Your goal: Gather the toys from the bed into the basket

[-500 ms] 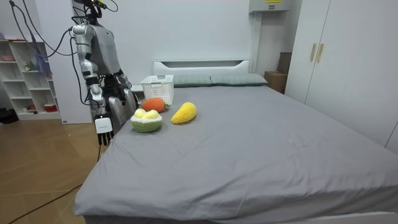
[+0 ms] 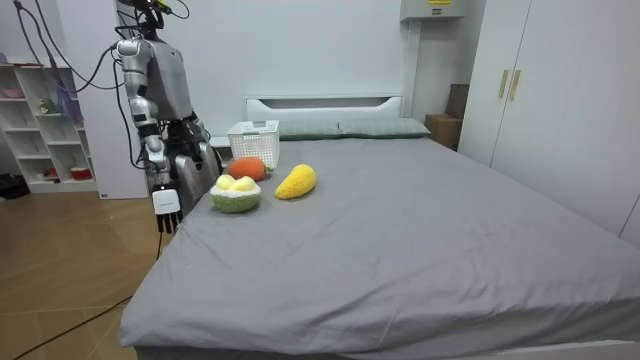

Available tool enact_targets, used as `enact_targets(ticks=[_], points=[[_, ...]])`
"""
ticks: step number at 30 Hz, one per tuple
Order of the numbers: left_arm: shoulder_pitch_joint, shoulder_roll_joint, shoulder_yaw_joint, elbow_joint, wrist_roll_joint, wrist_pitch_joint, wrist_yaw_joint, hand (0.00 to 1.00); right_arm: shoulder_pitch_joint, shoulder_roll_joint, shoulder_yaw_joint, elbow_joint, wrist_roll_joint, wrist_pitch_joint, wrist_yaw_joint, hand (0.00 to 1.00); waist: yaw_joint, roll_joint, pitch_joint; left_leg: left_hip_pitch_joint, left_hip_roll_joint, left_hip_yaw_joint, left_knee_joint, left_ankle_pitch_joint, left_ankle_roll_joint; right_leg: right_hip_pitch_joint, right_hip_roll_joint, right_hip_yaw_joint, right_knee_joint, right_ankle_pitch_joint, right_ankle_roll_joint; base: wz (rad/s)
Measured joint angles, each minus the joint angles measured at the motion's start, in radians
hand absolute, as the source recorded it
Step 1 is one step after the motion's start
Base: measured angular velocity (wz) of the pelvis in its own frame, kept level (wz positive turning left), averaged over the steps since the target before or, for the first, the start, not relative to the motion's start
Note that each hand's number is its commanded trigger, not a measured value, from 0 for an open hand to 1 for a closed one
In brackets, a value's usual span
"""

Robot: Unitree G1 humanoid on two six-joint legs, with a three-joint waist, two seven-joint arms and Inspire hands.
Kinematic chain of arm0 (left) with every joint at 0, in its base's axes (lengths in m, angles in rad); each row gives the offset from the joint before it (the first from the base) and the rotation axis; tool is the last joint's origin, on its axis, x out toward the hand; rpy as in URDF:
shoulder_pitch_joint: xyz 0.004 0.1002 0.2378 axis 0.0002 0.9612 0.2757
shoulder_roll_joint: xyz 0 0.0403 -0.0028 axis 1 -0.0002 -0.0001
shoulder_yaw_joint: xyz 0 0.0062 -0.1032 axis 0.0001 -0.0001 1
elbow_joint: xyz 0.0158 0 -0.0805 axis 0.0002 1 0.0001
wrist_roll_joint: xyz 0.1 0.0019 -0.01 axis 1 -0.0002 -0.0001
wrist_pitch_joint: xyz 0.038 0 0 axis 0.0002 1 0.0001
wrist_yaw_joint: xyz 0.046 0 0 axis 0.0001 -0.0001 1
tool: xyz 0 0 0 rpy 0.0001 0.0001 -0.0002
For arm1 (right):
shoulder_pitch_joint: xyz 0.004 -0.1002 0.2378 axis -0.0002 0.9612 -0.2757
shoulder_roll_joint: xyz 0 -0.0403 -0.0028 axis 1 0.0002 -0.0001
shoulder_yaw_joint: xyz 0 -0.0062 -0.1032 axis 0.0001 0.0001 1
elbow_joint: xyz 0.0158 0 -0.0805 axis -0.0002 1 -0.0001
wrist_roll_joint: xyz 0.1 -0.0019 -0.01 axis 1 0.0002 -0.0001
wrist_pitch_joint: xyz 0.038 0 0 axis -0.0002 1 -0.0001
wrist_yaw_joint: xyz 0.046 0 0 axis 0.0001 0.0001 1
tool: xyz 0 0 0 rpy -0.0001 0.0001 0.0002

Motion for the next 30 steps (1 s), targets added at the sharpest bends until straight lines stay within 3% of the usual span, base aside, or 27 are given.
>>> enact_targets(ticks=[6,8,11,17,21,24,30], points=[[0.010,-0.001,0.003,0.002,-0.004,0.020,-0.002,0.00,0.016,0.001,-0.022,0.046,0.159,0.022,-0.036,0.00,-0.003,-0.003,0.0006,0.011,0.000,0.003,-0.001,0.000,0.000,0.003,0.000,0.001,0.001,0.000,0.000,-0.01],[0.013,-0.004,0.030,0.003,-0.002,0.019,-0.005,0.00,0.019,0.002,-0.073,0.057,0.203,0.023,-0.045,0.00,-0.008,-0.006,-0.0001,0.011,0.000,0.001,-0.001,0.000,0.000,0.004,0.000,0.003,0.001,0.000,0.000,0.00],[0.021,-0.002,0.117,0.006,-0.007,0.019,-0.008,0.00,0.042,-0.004,-0.204,0.083,0.393,0.029,-0.071,0.00,-0.035,-0.016,0.0002,0.016,0.001,0.001,-0.001,0.000,-0.001,0.011,0.001,0.000,0.000,0.000,0.000,0.00],[0.030,0.010,0.168,-0.001,-0.014,0.013,-0.012,0.00,0.061,-0.034,-0.395,0.070,0.713,0.030,-0.105,0.00,-0.085,-0.033,0.0011,0.016,0.003,0.005,-0.001,-0.001,-0.002,0.006,0.002,0.005,0.001,0.000,-0.001,-0.03],[0.030,0.029,0.236,-0.004,-0.015,-0.002,-0.011,0.00,0.044,-0.066,-0.526,-0.067,0.764,0.015,-0.178,0.00,-0.107,-0.050,0.0006,0.012,0.007,0.027,-0.005,0.000,-0.004,-0.008,0.006,0.017,0.001,0.004,-0.006,-0.15],[0.039,0.031,0.233,-0.010,-0.020,-0.004,-0.001,0.00,0.012,-0.086,-0.532,-0.189,0.777,-0.016,-0.254,0.00,-0.105,-0.056,0.0004,0.007,0.012,0.050,-0.005,0.000,-0.006,-0.024,0.014,0.043,0.002,0.009,-0.008,-0.20],[0.051,0.030,0.196,-0.035,-0.032,-0.004,0.002,0.00,-0.015,-0.088,-0.525,-0.608,0.754,-0.027,-0.355,0.00,-0.106,-0.053,-0.0044,-0.014,0.014,0.057,-0.003,0.001,-0.006,-0.049,0.014,0.044,-0.001,0.013,-0.008,-0.04]])
